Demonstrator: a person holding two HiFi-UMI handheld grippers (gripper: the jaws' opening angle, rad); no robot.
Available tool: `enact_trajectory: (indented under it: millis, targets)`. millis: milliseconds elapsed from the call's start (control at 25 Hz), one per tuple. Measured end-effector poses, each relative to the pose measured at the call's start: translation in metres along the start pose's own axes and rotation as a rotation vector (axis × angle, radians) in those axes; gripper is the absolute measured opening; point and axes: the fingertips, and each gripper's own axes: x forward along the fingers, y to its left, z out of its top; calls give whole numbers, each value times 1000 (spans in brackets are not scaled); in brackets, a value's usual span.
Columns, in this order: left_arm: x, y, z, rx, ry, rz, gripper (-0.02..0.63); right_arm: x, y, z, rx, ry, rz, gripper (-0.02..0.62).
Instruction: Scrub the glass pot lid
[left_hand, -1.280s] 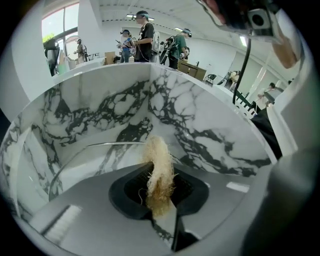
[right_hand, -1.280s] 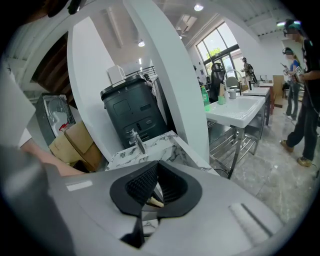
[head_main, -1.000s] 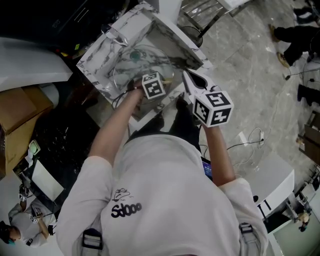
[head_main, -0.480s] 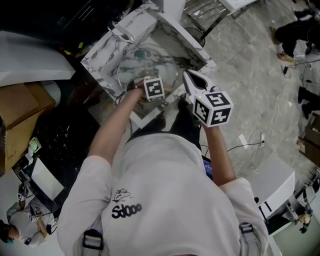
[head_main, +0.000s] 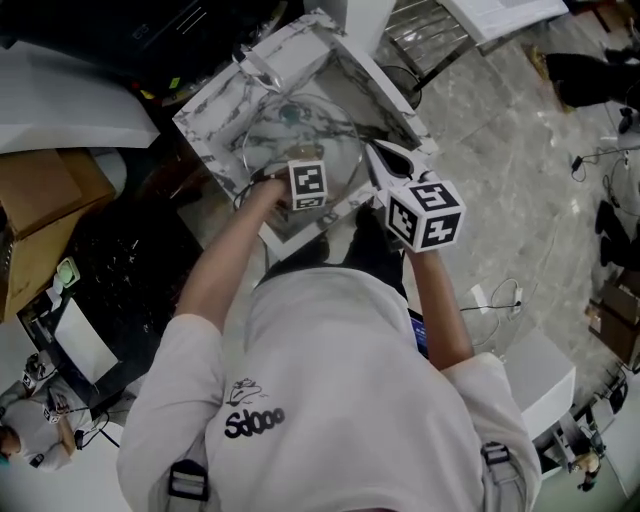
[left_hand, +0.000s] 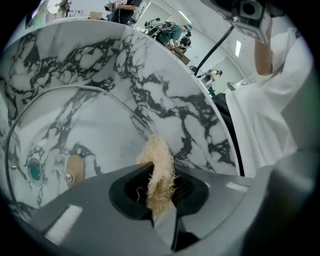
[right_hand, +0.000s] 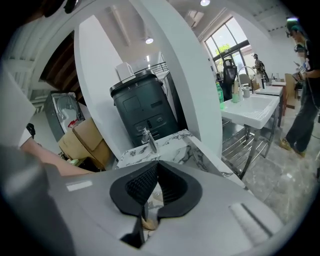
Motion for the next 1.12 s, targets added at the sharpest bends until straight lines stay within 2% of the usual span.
enact_trajectory:
  millis: [400, 720, 840, 1120]
  targets:
    - [-2, 2, -45, -105, 190, -27, 58, 30, -12, 32, -79, 76, 130, 3]
    - [-12, 11, -70, -200, 331, -75, 56, 59, -27, 40, -124, 146, 238, 3]
    - [-17, 21, -80, -232, 387, -66, 55, 66, -33, 40, -131, 161, 269, 3]
    - [-27, 43, -86, -387, 422, -43, 54, 69, -51, 37, -131, 186, 314, 3]
